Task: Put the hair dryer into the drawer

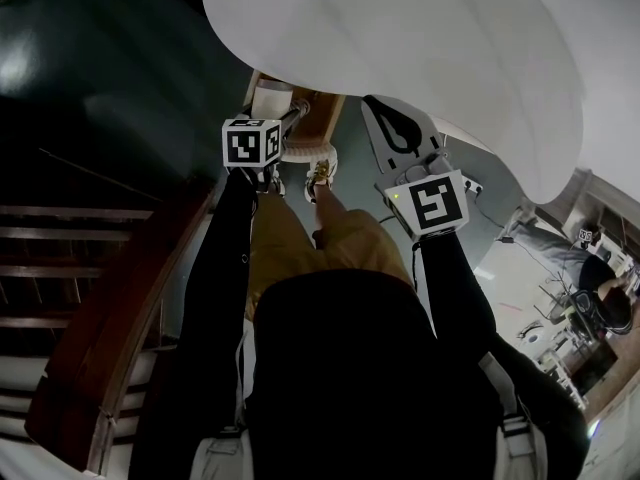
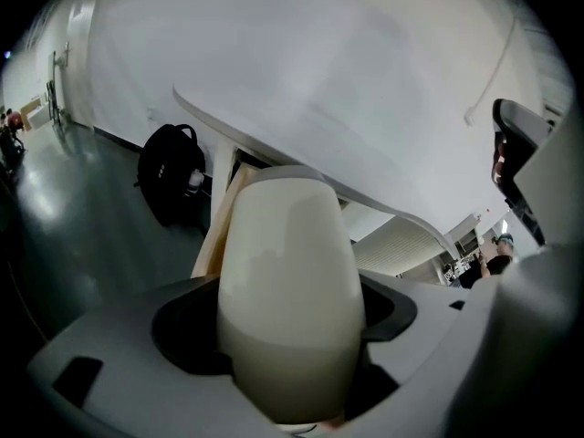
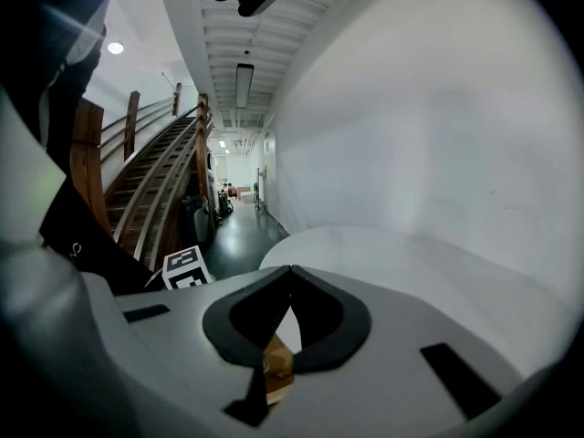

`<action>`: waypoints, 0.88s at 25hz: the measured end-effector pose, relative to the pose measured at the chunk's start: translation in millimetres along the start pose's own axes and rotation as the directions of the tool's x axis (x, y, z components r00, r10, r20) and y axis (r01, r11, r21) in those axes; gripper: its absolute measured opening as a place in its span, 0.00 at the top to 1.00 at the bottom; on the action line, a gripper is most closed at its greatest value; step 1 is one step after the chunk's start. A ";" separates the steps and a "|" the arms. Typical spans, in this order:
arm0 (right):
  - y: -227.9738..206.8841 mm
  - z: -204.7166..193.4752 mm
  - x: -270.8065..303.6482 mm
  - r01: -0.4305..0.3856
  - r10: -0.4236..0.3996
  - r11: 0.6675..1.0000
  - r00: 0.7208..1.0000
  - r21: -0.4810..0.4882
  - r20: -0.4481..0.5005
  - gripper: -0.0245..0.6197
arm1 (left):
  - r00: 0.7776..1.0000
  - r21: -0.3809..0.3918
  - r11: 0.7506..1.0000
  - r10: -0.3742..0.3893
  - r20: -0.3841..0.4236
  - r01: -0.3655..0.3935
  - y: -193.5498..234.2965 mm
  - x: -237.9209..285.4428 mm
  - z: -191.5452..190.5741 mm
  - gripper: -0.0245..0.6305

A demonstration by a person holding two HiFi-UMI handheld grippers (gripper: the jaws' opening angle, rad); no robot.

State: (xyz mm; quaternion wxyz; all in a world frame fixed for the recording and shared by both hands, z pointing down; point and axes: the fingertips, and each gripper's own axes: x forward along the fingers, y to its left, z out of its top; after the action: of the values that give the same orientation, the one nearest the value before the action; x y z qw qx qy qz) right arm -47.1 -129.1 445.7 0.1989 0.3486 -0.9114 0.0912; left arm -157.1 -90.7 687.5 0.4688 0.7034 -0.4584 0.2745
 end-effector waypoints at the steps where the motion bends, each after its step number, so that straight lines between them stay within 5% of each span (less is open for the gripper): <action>1: -0.4 -1.9 0.0 0.001 -0.001 1.000 1.000 0.002 -0.005 0.92 | 1.000 -0.013 1.000 0.003 -0.013 -0.003 1.5 2.0 -0.7 0.37; 7: 4.0 -12.4 0.7 -0.010 0.010 1.000 0.999 -0.003 -0.041 0.92 | 0.993 -0.058 0.993 0.101 -0.063 -0.104 16.5 10.7 5.4 0.37; 13: 2.2 -5.0 2.5 -0.010 0.010 1.000 1.000 -0.003 -0.014 0.92 | 0.976 0.155 0.973 0.191 -0.105 -0.174 26.6 1.7 5.2 0.37; 17: 1.5 -11.7 4.1 -0.013 0.014 1.000 0.999 0.006 -0.038 0.92 | 0.948 0.368 0.897 0.300 -0.104 -0.244 39.0 -10.8 4.9 0.37; 22: 2.1 -17.2 6.5 -0.024 0.025 1.000 0.998 0.018 -0.065 0.92 | 0.954 0.427 0.880 0.279 -0.107 -0.209 45.0 -8.1 5.2 0.38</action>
State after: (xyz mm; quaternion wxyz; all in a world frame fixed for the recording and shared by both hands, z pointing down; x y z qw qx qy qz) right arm -47.8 -126.2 464.0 0.2243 0.3358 -0.9079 0.1125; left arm -201.3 -98.6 697.2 0.3085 0.6973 -0.4350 0.4790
